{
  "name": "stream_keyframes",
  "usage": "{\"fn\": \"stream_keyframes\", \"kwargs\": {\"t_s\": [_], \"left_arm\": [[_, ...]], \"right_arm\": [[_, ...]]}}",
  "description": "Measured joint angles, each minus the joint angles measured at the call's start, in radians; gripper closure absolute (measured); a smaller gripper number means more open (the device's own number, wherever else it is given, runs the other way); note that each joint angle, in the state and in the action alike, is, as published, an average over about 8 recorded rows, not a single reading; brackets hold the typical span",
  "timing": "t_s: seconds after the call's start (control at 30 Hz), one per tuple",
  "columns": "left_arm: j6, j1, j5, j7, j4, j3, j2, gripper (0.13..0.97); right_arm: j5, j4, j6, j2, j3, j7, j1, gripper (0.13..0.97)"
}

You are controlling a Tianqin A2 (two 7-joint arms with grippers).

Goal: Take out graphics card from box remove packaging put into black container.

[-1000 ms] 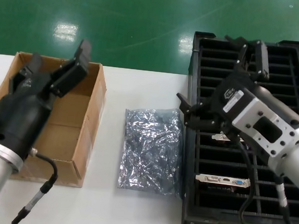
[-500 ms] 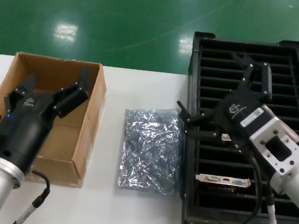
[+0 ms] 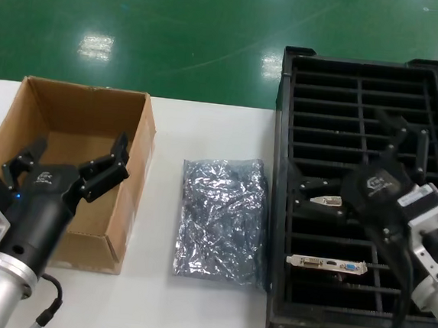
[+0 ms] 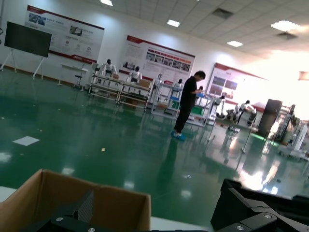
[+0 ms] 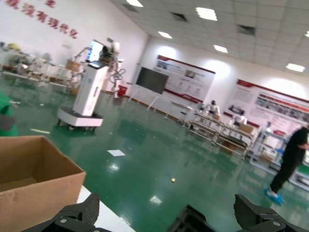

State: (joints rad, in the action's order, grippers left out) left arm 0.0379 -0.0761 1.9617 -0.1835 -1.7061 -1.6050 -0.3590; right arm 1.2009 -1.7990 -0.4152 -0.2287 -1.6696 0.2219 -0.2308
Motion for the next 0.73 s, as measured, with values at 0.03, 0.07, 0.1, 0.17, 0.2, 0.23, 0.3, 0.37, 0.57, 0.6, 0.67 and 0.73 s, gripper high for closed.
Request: {"fn": "stream_keyframes", "kwargs": {"t_s": [0.03,0.07,0.1,0.17,0.2,0.23,0.3,0.37,0.57,0.6,0.67,0.73], "left_arm": [[-0.001,0.002,-0.005,0.006,0.003,0.000,0.002,0.132],[-0.002,0.005,-0.010,0.011,0.007,0.000,0.004,0.132],[-0.003,0.007,-0.015,0.017,0.010,0.000,0.005,0.132],[-0.006,0.012,-0.025,0.028,0.016,0.001,0.009,0.132],[-0.007,0.014,-0.030,0.034,0.020,0.001,0.011,0.132],[-0.008,0.016,-0.035,0.040,0.023,0.001,0.013,0.132],[-0.010,0.021,-0.045,0.051,0.029,0.001,0.016,0.132],[-0.013,0.026,-0.055,0.062,0.036,0.002,0.020,0.132],[-0.020,0.040,-0.085,0.096,0.056,0.003,0.031,0.132],[-0.021,0.042,-0.089,0.101,0.059,0.003,0.033,0.132],[-0.023,0.046,-0.097,0.110,0.064,0.003,0.035,0.132],[-0.024,0.048,-0.102,0.115,0.067,0.003,0.037,0.132]], "right_arm": [[0.018,0.006,0.012,-0.002,0.002,-0.007,0.007,0.129],[0.037,0.012,0.025,-0.004,0.004,-0.014,0.014,0.129],[0.055,0.018,0.038,-0.007,0.006,-0.020,0.021,0.129],[0.093,0.031,0.064,-0.011,0.011,-0.034,0.036,0.129],[0.111,0.037,0.077,-0.013,0.013,-0.041,0.043,0.129],[0.129,0.043,0.090,-0.015,0.015,-0.048,0.050,0.129],[0.166,0.055,0.115,-0.020,0.019,-0.062,0.064,0.129],[0.202,0.067,0.140,-0.024,0.023,-0.075,0.078,0.129],[0.313,0.104,0.217,-0.037,0.036,-0.116,0.121,0.129],[0.331,0.110,0.230,-0.039,0.039,-0.123,0.128,0.129],[0.358,0.119,0.248,-0.043,0.042,-0.133,0.138,0.129],[0.376,0.125,0.261,-0.045,0.044,-0.140,0.145,0.129]]}}
